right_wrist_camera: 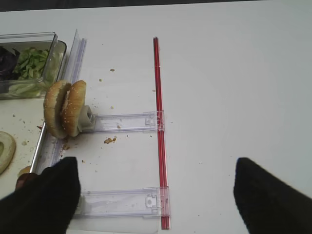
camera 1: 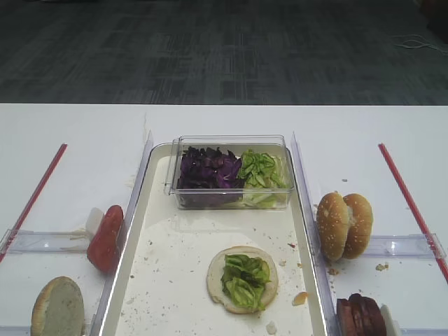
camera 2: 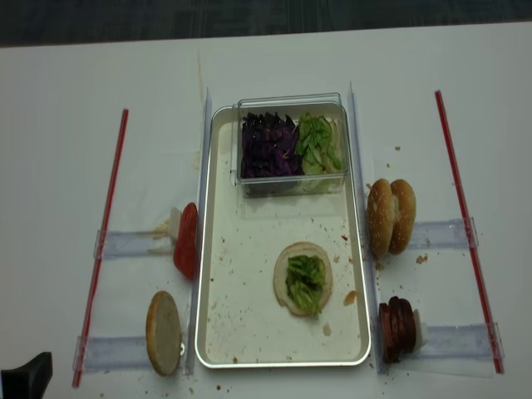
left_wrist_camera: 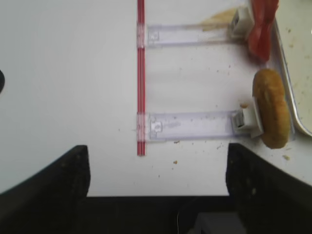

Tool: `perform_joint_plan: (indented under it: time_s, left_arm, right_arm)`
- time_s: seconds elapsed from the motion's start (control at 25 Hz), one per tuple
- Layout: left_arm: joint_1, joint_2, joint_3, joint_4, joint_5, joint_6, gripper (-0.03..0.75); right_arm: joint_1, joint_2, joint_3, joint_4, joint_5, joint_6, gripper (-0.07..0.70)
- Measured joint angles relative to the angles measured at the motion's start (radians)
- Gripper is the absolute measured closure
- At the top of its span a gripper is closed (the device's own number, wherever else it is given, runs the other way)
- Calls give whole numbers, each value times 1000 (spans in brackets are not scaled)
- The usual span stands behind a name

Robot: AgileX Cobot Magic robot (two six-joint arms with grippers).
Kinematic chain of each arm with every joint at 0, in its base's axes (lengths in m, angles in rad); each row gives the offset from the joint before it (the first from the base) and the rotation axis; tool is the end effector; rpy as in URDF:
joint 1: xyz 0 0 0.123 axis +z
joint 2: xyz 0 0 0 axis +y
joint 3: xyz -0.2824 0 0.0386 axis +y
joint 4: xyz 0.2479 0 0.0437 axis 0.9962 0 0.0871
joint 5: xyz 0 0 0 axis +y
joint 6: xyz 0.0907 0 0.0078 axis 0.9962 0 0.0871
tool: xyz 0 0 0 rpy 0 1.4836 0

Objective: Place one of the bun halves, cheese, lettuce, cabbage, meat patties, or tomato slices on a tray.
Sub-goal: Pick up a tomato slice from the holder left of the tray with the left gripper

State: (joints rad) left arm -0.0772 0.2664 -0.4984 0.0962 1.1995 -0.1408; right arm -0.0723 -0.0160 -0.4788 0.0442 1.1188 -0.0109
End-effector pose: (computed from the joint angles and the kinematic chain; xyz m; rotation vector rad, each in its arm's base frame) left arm 0.0272 0.0061 0.2642 -0.0745 2.4438 0.0286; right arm -0.0072 0.0041 0.2667 0.0612 2.1059 0.0036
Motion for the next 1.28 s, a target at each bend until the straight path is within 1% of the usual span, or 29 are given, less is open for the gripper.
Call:
perform_joint_plan:
  time_s: [0.24, 0.36, 0.6, 0.76, 0.96, 1.12, 1.28]
  left_arm:
    - [0, 296, -2, 0, -9, -3, 154]
    - [0, 416, -2, 0, -18, -4, 154]
    - [0, 596, -2, 0, -31, -4, 154]
    - [0, 651, -2, 0, -39, -4, 154]
    - [0, 657, -2, 0, -46, -8, 154]
    - [0, 674, -6, 0, -89, -23, 154]
    - [0, 752, -31, 0, -159, -35, 154]
  right_arm:
    - [0, 0, 0, 0, -2, 0, -32]
    - [0, 0, 0, 0, -2, 0, -31]
    - [0, 0, 0, 0, -2, 0, -31]
    - [0, 0, 0, 0, -2, 0, -31]
    - [0, 0, 0, 0, -2, 0, -32]
    - [0, 0, 0, 0, -2, 0, -32]
    - [0, 0, 0, 0, -2, 0, -32]
